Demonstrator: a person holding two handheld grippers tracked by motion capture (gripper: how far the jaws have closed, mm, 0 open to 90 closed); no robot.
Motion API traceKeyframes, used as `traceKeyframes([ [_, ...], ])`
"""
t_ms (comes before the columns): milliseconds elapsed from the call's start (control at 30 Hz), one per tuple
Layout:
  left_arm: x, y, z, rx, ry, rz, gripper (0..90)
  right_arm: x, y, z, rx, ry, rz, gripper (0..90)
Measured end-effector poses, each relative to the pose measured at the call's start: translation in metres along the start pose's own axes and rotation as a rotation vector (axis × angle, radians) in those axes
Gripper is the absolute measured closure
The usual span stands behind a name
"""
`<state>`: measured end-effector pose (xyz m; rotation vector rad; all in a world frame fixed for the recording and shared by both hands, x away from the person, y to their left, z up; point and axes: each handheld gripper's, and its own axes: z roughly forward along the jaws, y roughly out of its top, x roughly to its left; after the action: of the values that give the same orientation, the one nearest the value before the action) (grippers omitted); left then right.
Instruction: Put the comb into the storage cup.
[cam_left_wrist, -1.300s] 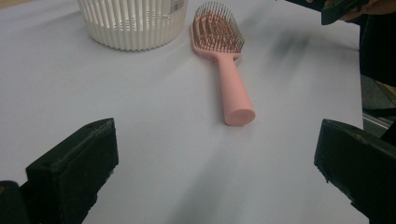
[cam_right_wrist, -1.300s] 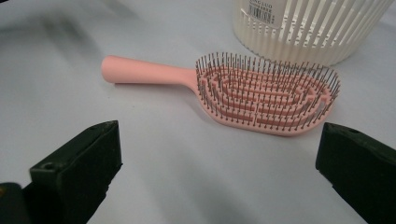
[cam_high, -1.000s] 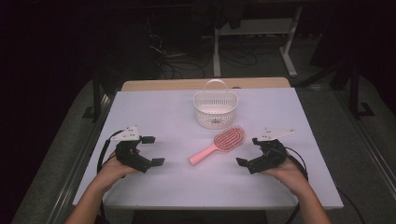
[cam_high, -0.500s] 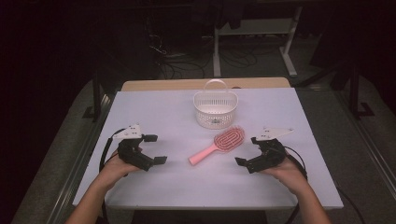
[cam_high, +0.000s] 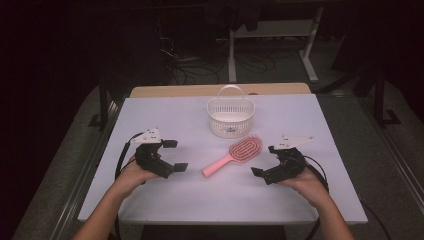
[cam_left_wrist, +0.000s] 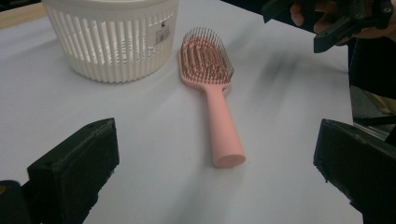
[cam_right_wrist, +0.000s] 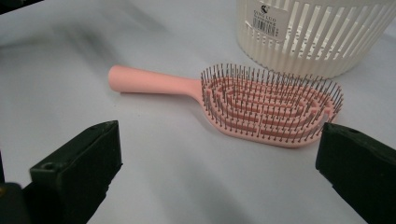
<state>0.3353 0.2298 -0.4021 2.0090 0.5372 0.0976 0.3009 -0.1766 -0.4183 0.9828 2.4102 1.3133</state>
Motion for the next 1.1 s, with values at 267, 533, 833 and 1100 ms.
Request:
traceKeyframes([
  [267, -0.004, 0.008, 0.013, 0.011, -0.021, 0.007, 1.5, -0.002, 0.001, -0.001, -0.006, -0.005, 0.003, 0.0],
  [533, -0.006, 0.015, 0.03, 0.03, -0.043, 0.018, 7.5, -0.003, 0.003, 0.0, -0.006, 0.001, 0.004, 0.0],
  [833, -0.007, 0.018, 0.045, 0.043, -0.084, 0.018, 24.9, -0.003, 0.004, 0.001, -0.006, 0.006, 0.003, 0.0],
  [1100, -0.012, 0.015, 0.057, 0.086, -0.104, 0.029, 52.3, -0.001, 0.004, 0.004, 0.006, 0.012, -0.011, 0.0],
])
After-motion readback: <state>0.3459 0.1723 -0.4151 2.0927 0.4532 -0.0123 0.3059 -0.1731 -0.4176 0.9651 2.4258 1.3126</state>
